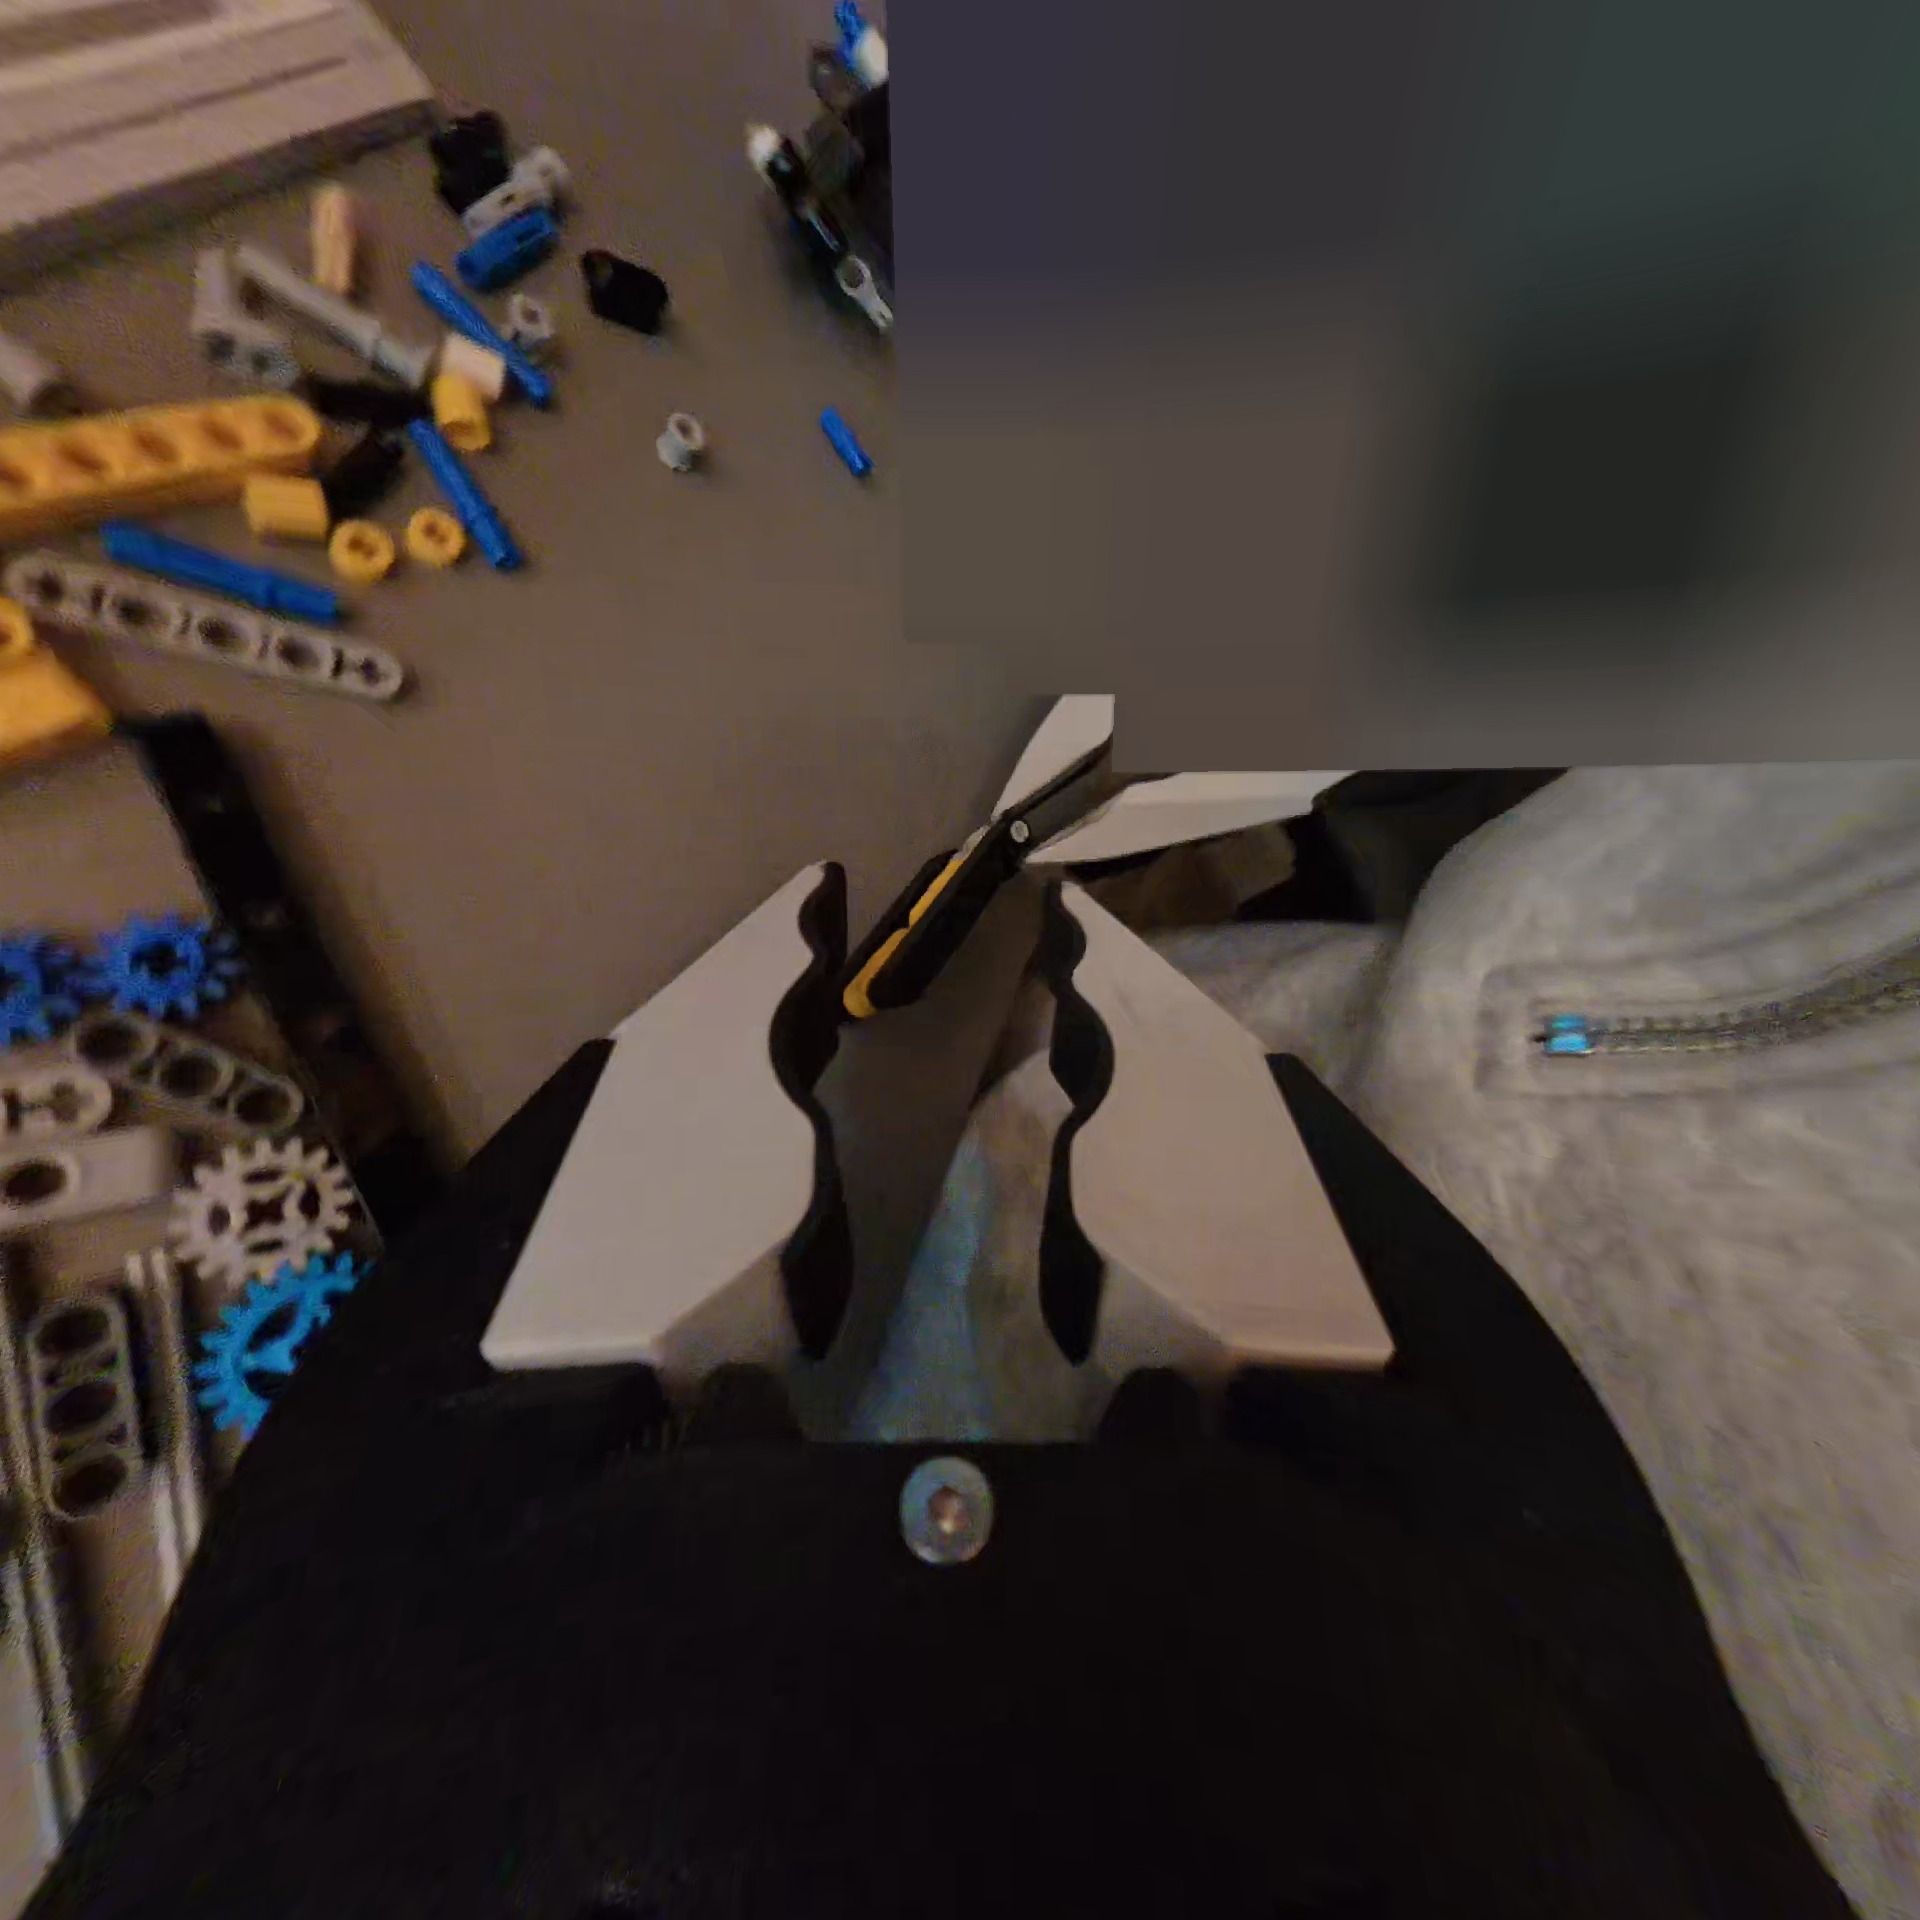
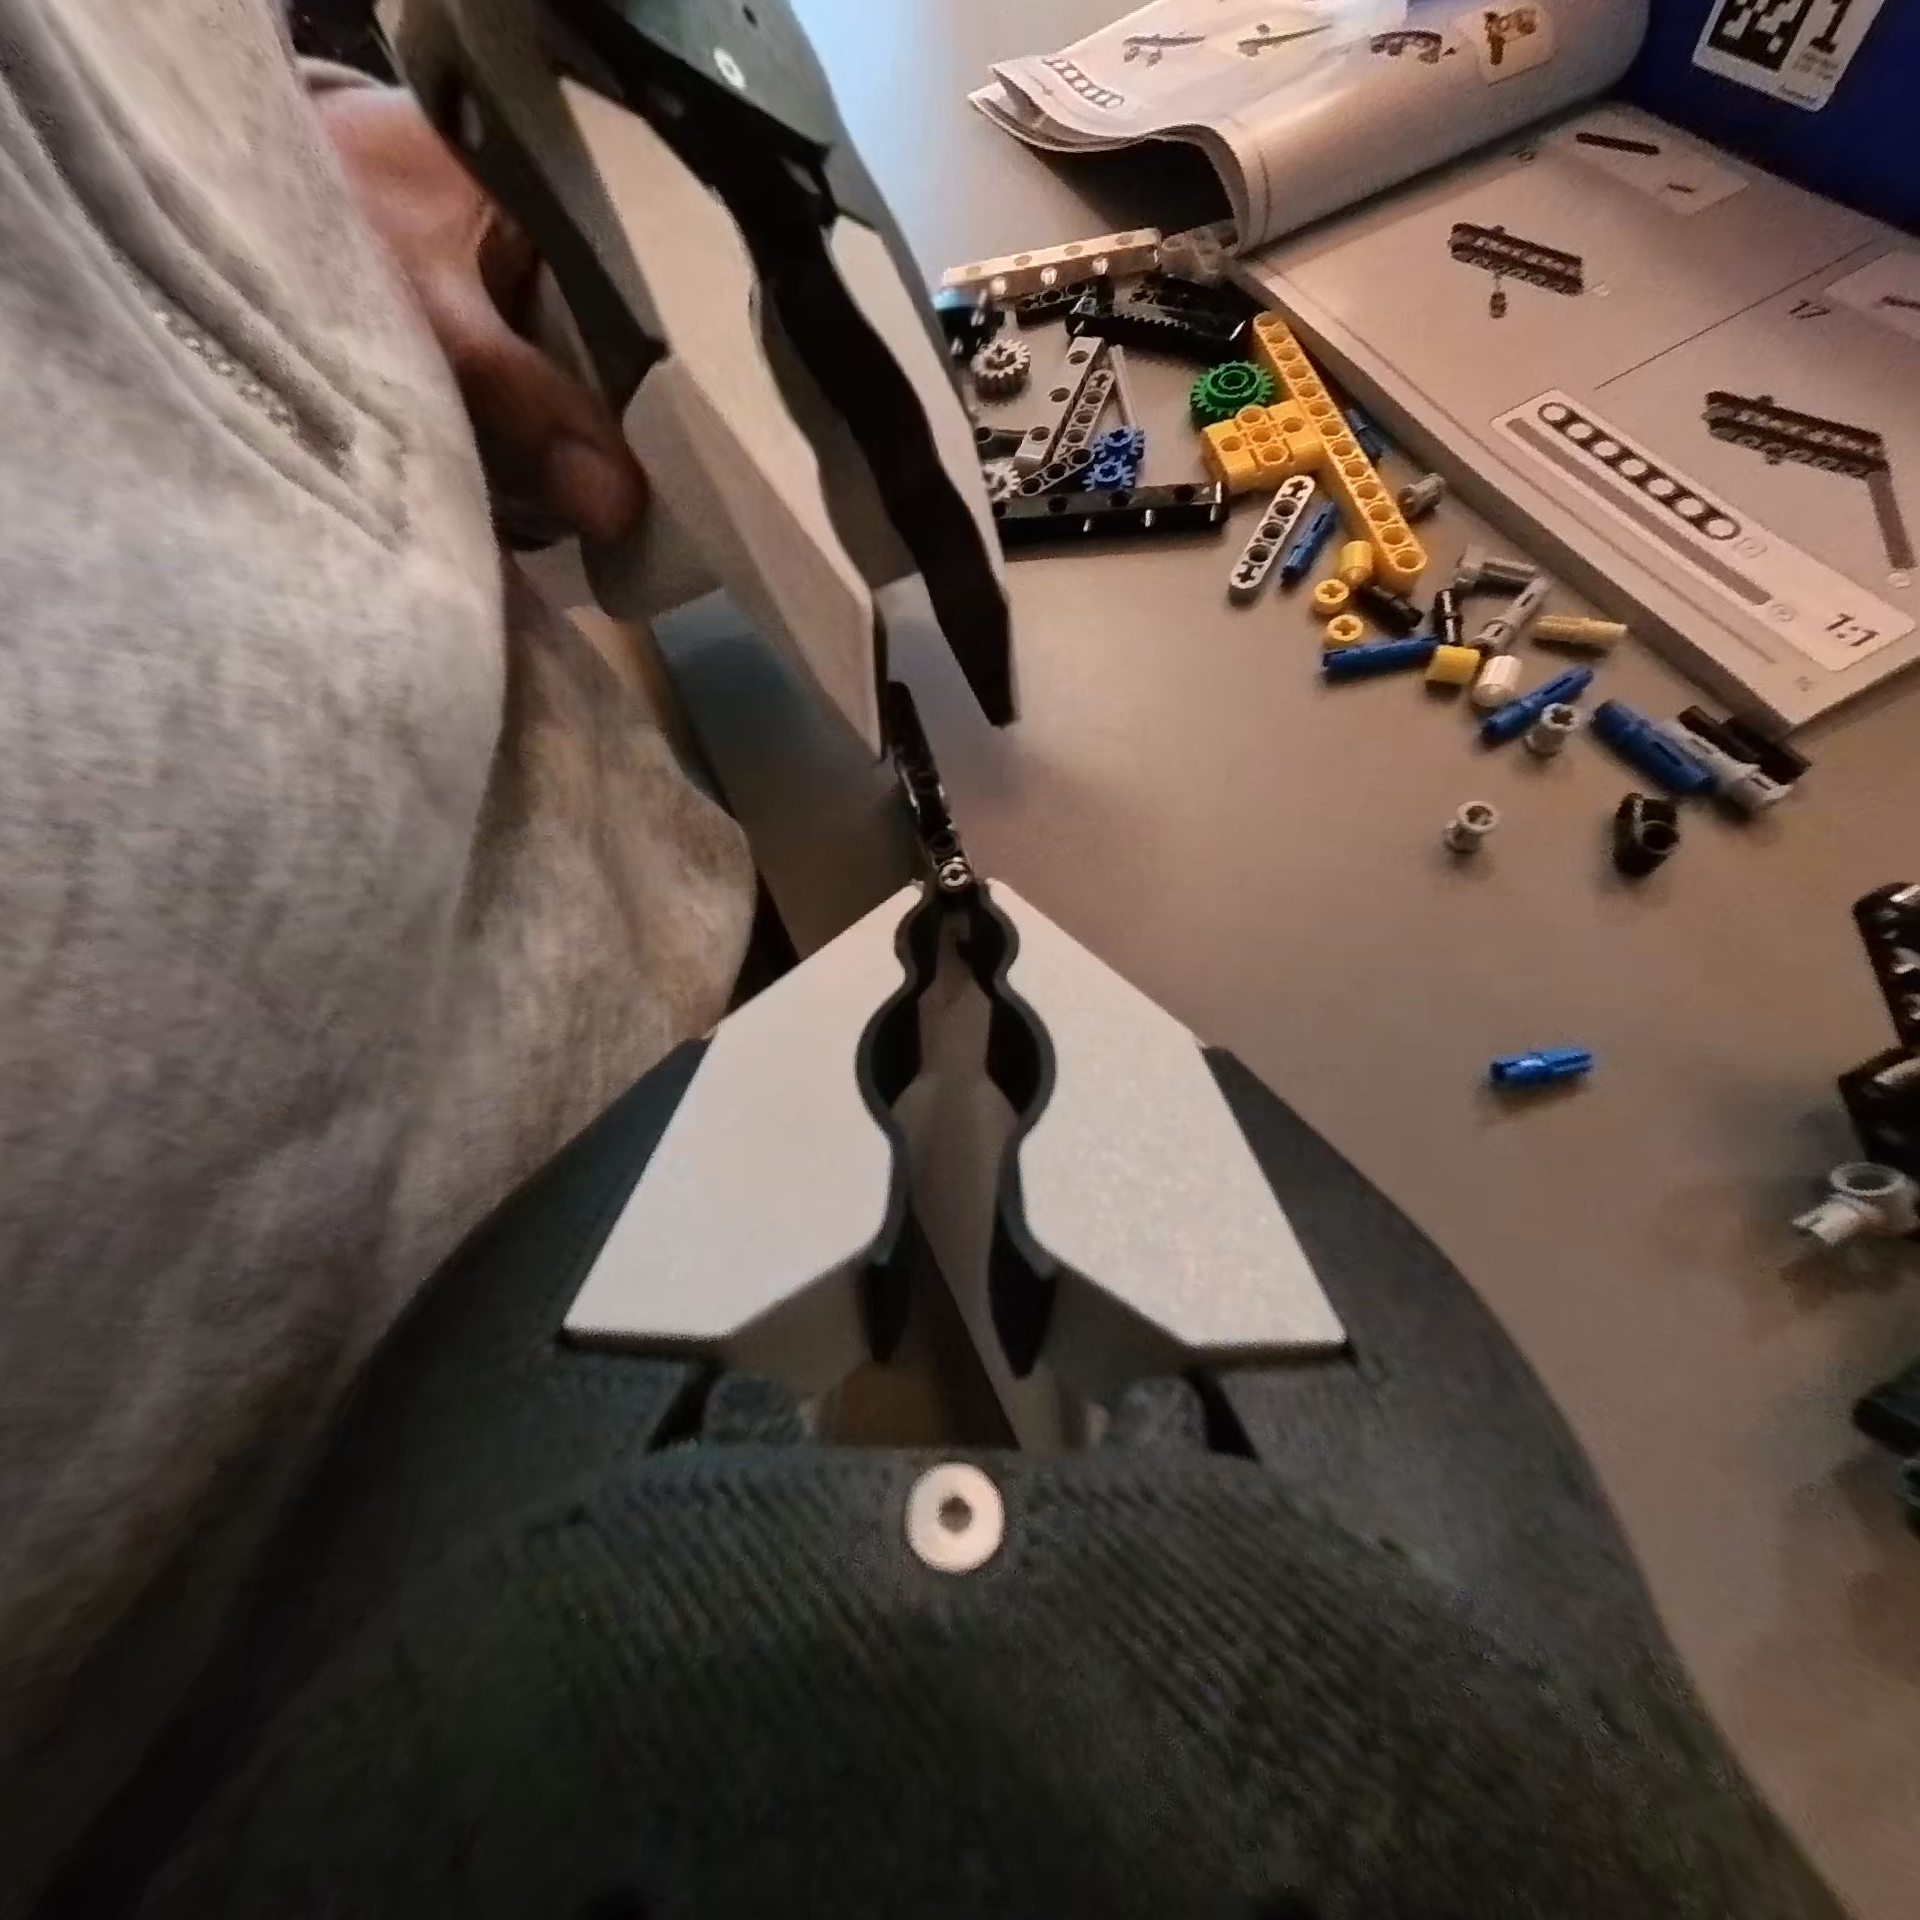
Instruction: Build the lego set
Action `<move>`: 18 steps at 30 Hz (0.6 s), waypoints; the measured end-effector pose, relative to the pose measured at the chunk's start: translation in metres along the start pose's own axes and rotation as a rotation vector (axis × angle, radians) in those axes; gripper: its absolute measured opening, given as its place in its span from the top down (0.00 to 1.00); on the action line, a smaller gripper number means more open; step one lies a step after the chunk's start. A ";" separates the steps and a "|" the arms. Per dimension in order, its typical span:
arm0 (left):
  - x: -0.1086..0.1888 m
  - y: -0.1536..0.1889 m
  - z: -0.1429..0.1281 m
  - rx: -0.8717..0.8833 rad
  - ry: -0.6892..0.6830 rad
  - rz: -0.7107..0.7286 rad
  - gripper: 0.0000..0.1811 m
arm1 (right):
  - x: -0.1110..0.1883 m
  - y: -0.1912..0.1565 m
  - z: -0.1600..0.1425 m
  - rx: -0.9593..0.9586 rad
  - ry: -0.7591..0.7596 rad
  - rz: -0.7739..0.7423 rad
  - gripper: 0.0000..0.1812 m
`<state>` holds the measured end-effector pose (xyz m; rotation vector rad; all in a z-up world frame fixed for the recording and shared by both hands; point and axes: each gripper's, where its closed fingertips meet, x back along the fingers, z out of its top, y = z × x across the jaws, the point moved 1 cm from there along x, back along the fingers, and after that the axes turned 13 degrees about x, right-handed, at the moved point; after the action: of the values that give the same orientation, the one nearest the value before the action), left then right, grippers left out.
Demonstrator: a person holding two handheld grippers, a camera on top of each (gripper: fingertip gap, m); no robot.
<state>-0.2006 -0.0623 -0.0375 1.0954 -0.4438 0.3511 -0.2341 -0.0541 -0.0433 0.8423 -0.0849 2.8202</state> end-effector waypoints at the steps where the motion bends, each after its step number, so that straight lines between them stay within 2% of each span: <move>1: -0.003 0.001 0.000 -0.048 -0.018 0.020 0.81 | 0.000 0.000 0.000 -0.001 0.003 0.001 0.98; 9: -0.017 -0.002 -0.012 -0.311 -0.142 0.152 0.94 | -0.002 0.000 0.001 -0.008 0.020 -0.009 0.98; 18: -0.018 -0.003 -0.016 -0.453 -0.183 0.206 0.96 | -0.001 0.003 -0.001 -0.048 0.062 -0.017 0.98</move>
<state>-0.2115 -0.0503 -0.0548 0.6425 -0.7614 0.3117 -0.2341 -0.0568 -0.0445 0.7418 -0.1360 2.8139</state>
